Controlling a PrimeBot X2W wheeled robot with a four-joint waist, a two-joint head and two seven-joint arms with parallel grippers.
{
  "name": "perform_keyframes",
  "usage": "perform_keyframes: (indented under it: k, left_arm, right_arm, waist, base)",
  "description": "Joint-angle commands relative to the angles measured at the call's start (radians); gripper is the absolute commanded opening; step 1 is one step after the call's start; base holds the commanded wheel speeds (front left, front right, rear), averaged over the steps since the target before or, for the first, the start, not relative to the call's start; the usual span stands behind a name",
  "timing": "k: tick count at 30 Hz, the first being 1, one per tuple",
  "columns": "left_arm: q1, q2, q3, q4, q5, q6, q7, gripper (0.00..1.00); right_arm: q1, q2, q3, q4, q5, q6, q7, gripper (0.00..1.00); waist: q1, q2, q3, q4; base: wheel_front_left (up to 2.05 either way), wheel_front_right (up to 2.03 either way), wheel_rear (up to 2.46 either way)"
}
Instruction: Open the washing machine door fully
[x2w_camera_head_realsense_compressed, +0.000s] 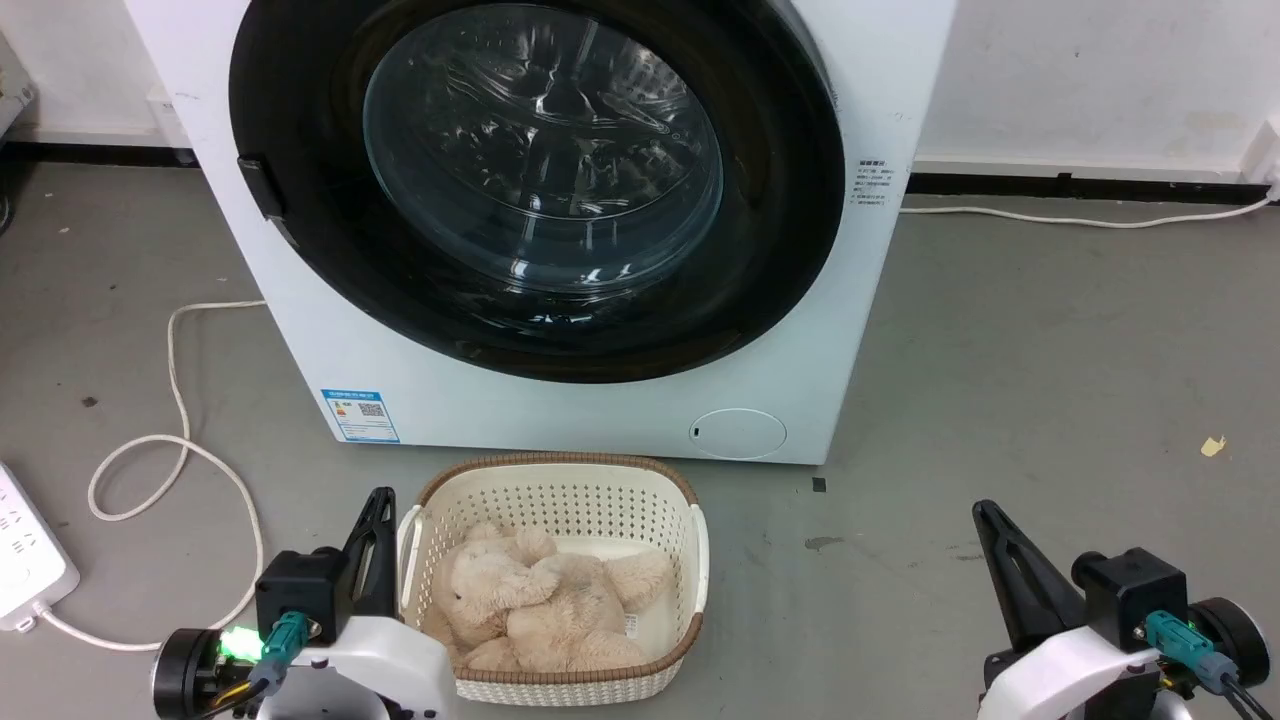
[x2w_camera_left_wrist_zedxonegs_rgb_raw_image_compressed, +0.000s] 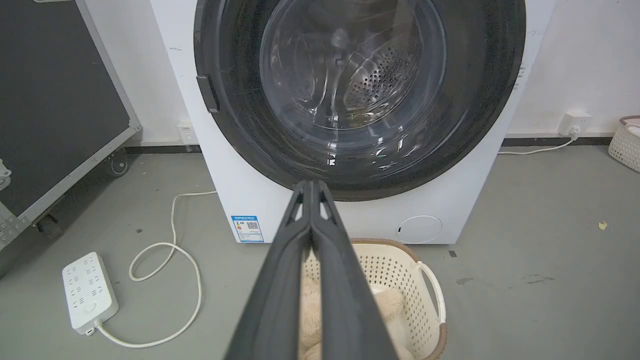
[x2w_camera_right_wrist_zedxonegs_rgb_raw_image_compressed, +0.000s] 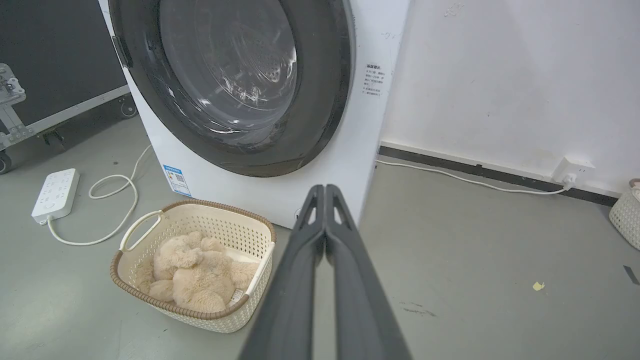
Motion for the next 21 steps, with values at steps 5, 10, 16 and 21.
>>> perform_keyframes:
  k: [5, 10, 16, 21]
  left_arm:
    - [0.014, 0.0, 0.0, -0.004, 0.003, 0.003, 0.0, 0.0]
    - [0.0, 0.0, 0.0, 0.0, 0.0, 0.0, 0.0, 0.0]
    - [0.0, 0.0, -0.003, 0.0, -0.002, 0.001, -0.007, 1.0]
    - [0.0, 0.0, -0.009, -0.003, -0.005, 0.004, -0.017, 1.0]
  right_arm:
    - [-0.012, 0.005, -0.001, 0.002, -0.006, -0.001, 0.0, 0.0]
    - [0.0, 0.0, 0.0, 0.0, 0.001, 0.0, 0.0, 0.0]
    - [0.002, 0.0, 0.0, 0.0, 0.009, 0.0, -0.007, 1.0]
    - [0.0, 0.0, 0.0, 0.001, 0.017, 0.0, -0.017, 1.0]
  waist:
    - [0.0, 0.0, 0.0, 0.0]
    - [0.0, 0.0, 0.0, 0.0]
    - [0.0, 0.0, 0.0, 0.0]
    - [0.0, 0.0, 0.005, 0.0]
  base:
    - [0.0, 0.0, 0.0]
    - [0.0, 0.0, 0.0]
    - [0.0, 0.0, 0.0]
    - [0.0, 0.0, 0.0]
